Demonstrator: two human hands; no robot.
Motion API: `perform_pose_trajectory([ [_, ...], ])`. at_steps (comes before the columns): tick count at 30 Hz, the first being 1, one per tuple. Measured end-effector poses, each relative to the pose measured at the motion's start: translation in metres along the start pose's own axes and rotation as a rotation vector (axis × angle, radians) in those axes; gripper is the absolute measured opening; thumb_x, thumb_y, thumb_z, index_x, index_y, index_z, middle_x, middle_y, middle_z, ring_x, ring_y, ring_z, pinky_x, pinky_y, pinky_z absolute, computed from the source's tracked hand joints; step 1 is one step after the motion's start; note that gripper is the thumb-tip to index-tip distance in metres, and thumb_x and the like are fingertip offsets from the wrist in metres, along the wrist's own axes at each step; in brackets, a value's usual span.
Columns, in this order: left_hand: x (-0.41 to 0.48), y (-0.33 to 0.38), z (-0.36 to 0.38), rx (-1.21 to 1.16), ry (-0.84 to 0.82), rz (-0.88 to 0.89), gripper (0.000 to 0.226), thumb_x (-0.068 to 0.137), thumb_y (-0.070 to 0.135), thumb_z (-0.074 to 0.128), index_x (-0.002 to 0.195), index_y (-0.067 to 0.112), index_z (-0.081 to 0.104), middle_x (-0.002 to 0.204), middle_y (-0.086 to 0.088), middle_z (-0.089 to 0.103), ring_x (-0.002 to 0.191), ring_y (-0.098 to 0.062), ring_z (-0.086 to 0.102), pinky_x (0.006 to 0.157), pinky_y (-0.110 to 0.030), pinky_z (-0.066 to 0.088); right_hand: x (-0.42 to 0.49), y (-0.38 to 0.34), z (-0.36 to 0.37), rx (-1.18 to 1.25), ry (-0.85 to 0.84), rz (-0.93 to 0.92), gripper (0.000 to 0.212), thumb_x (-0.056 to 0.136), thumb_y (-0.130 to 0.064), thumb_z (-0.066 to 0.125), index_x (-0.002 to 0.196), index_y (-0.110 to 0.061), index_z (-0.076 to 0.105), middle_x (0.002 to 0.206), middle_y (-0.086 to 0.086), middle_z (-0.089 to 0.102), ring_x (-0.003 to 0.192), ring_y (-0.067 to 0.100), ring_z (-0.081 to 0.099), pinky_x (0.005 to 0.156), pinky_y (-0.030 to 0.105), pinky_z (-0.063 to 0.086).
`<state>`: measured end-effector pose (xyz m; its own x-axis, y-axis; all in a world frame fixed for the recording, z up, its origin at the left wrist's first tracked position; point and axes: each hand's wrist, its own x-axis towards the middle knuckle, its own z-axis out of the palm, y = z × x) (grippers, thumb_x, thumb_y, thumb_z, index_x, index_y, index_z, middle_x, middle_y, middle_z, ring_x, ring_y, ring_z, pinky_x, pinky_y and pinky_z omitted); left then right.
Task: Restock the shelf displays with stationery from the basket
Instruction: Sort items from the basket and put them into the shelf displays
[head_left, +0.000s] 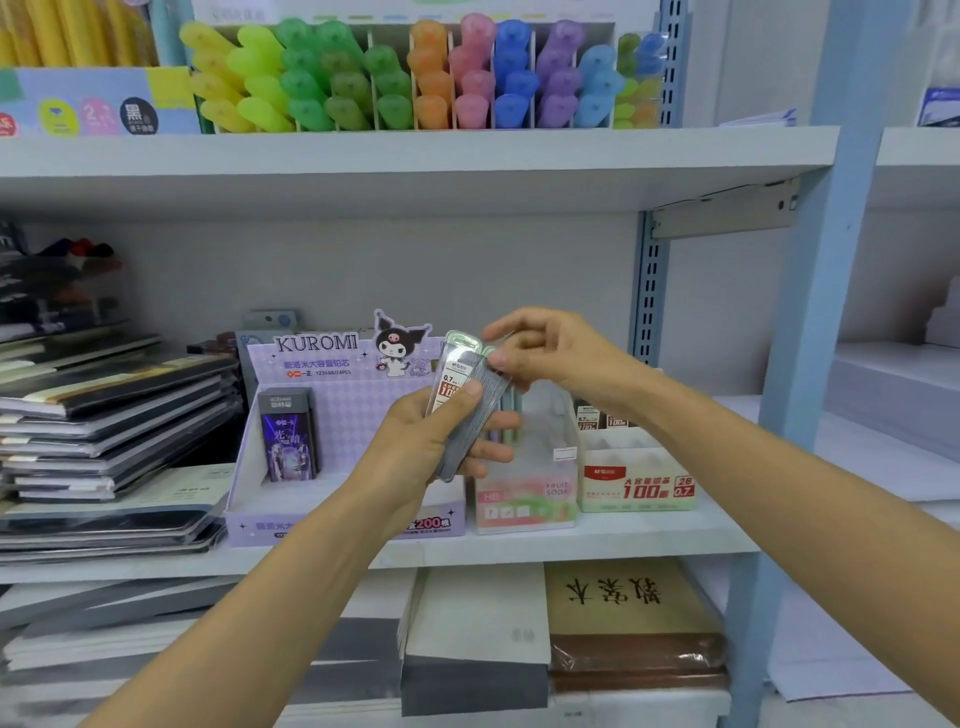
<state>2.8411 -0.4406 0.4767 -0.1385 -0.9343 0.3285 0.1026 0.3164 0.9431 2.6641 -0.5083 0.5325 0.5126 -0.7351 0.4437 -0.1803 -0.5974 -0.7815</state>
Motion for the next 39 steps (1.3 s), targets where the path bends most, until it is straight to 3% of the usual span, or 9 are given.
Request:
perform_pose_trajectory([
  [6, -0.003, 0.003, 0.012, -0.032, 0.033, -0.031, 0.023, 0.097, 0.028, 0.055, 0.111, 0.011, 0.061, 0.092, -0.007, 0.076, 0.068, -0.02, 0.073, 0.044, -0.02, 0.049, -0.019, -0.005, -0.015, 0.075, 0.178, -0.008, 0.024, 0.092, -0.011, 0.063, 0.114, -0.005, 0.063, 0.08, 0.002, 0.068, 0.067, 0.009, 0.059, 0.061, 0.018, 0.049],
  [9, -0.004, 0.004, 0.023, 0.007, 0.024, -0.008, 0.017, 0.095, 0.023, 0.059, 0.104, 0.01, 0.061, 0.08, -0.004, 0.075, 0.062, -0.017, 0.07, 0.041, -0.018, 0.042, -0.031, -0.004, -0.026, 0.172, 0.051, 0.085, 0.028, 0.088, -0.021, 0.064, 0.115, -0.012, 0.065, 0.095, 0.003, 0.071, 0.081, 0.01, 0.061, 0.067, 0.018, 0.051],
  [12, -0.004, 0.004, 0.038, -0.009, 0.007, 0.001, 0.024, 0.092, 0.025, 0.062, 0.108, 0.006, 0.061, 0.086, -0.01, 0.074, 0.059, -0.016, 0.066, 0.039, -0.017, 0.037, -0.047, -0.003, -0.042, 0.385, -0.084, 0.037, 0.038, 0.082, -0.021, 0.067, 0.119, -0.013, 0.062, 0.11, 0.003, 0.071, 0.094, 0.012, 0.062, 0.075, 0.02, 0.053],
  [16, -0.004, 0.006, 0.055, -0.058, -0.033, -0.026, 0.022, 0.095, 0.027, 0.058, 0.106, 0.009, 0.06, 0.093, -0.011, 0.074, 0.056, -0.013, 0.062, 0.038, -0.016, 0.034, -0.065, -0.005, -0.07, 0.53, 0.004, -0.005, 0.024, 0.08, -0.013, 0.067, 0.104, -0.009, 0.064, 0.097, 0.005, 0.072, 0.075, 0.009, 0.063, 0.067, 0.017, 0.053],
  [21, -0.005, 0.007, 0.066, -0.094, -0.015, -0.072, 0.027, 0.099, 0.028, 0.05, 0.106, 0.01, 0.069, 0.095, -0.006, 0.074, 0.07, -0.014, 0.068, 0.049, -0.02, 0.049, -0.076, -0.006, -0.102, 0.095, 0.466, 0.027, 0.018, 0.083, -0.028, 0.071, 0.08, -0.015, 0.061, 0.059, -0.007, 0.063, 0.047, 0.004, 0.05, 0.046, 0.015, 0.041],
  [25, -0.009, 0.005, 0.064, -0.014, 0.002, -0.047, 0.024, 0.098, 0.027, 0.052, 0.109, 0.014, 0.069, 0.079, 0.0, 0.072, 0.071, -0.01, 0.068, 0.061, -0.021, 0.055, -0.07, 0.011, -0.092, -0.423, 0.588, 0.038, 0.023, 0.081, -0.032, 0.076, 0.08, -0.014, 0.061, 0.069, -0.001, 0.065, 0.051, 0.001, 0.058, 0.048, 0.016, 0.046],
  [28, -0.011, 0.004, 0.063, 0.008, 0.039, -0.036, 0.022, 0.097, 0.026, 0.054, 0.112, 0.015, 0.067, 0.08, 0.0, 0.073, 0.069, -0.011, 0.069, 0.06, -0.021, 0.055, -0.059, 0.02, -0.087, -0.628, 0.679, 0.024, 0.026, 0.082, -0.034, 0.075, 0.082, -0.012, 0.061, 0.073, 0.001, 0.064, 0.065, 0.013, 0.059, 0.06, 0.028, 0.048],
  [34, -0.008, 0.003, 0.061, 0.035, 0.046, -0.023, 0.021, 0.097, 0.028, 0.054, 0.111, 0.018, 0.067, 0.081, 0.003, 0.074, 0.068, -0.011, 0.069, 0.058, -0.021, 0.055, -0.044, 0.046, -0.09, -0.716, 0.626, 0.172, 0.021, 0.083, -0.03, 0.073, 0.081, -0.02, 0.056, 0.071, -0.01, 0.055, 0.065, 0.002, 0.051, 0.053, 0.016, 0.033],
  [39, -0.006, -0.003, 0.062, 0.051, 0.041, -0.033, 0.02, 0.097, 0.029, 0.053, 0.11, 0.021, 0.067, 0.081, 0.004, 0.073, 0.068, -0.009, 0.069, 0.057, -0.019, 0.053, -0.041, 0.062, -0.087, -0.679, 0.545, 0.261, 0.025, 0.08, -0.03, 0.076, 0.084, -0.02, 0.054, 0.077, -0.006, 0.057, 0.07, 0.005, 0.053, 0.056, 0.018, 0.038],
])
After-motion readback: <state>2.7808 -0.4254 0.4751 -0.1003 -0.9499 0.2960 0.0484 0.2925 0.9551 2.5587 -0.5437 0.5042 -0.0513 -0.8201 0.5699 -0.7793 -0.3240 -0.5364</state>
